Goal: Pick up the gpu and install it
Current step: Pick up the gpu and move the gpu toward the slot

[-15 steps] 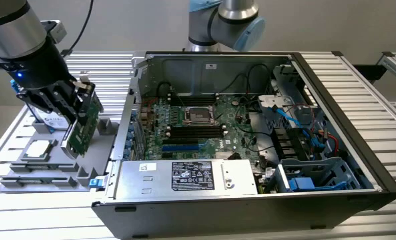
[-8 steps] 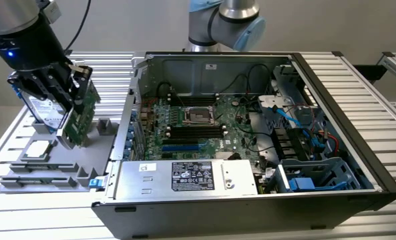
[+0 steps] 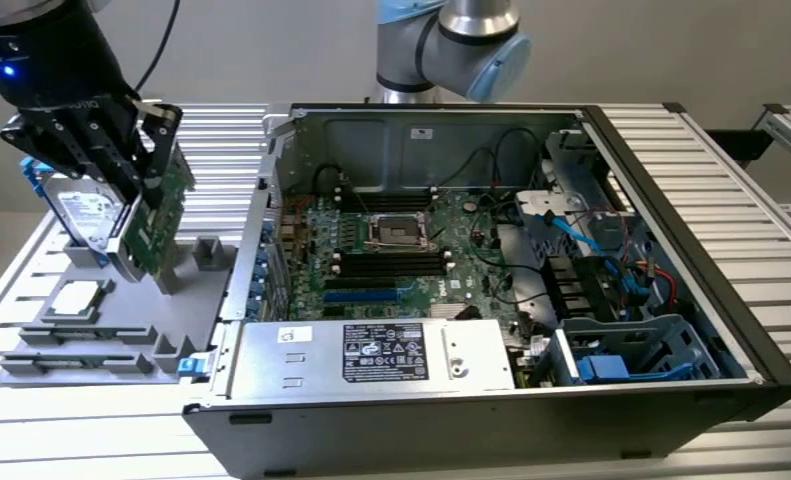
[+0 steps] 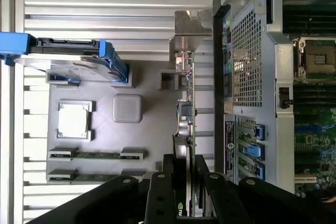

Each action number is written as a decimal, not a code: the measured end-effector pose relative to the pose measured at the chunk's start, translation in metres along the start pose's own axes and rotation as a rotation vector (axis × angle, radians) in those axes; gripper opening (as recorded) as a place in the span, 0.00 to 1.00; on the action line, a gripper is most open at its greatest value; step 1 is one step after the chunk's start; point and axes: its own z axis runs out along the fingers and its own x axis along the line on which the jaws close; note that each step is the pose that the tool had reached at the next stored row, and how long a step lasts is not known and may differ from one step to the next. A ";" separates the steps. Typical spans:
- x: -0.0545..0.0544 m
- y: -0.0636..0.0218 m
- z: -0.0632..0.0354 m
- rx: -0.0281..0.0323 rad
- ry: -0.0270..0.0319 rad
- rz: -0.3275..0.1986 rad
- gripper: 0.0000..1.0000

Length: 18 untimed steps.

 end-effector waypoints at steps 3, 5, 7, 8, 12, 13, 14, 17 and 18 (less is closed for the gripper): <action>-0.002 0.0005 -0.0052 -0.0002 0.0152 -0.007 0.27; -0.005 0.0009 -0.0095 -0.0001 0.0250 -0.008 0.27; -0.008 0.0014 -0.0142 -0.0001 0.0343 -0.009 0.27; -0.010 0.0016 -0.0166 -0.0002 0.0389 -0.009 0.27; -0.018 0.0026 -0.0265 -0.0001 0.0562 -0.011 0.27; -0.020 0.0028 -0.0288 -0.0001 0.0598 -0.012 0.27; -0.023 0.0030 -0.0311 -0.0001 0.0626 -0.013 0.27; -0.031 0.0036 -0.0364 -0.0003 0.0667 -0.020 0.27; -0.035 0.0038 -0.0377 -0.0003 0.0678 -0.022 0.27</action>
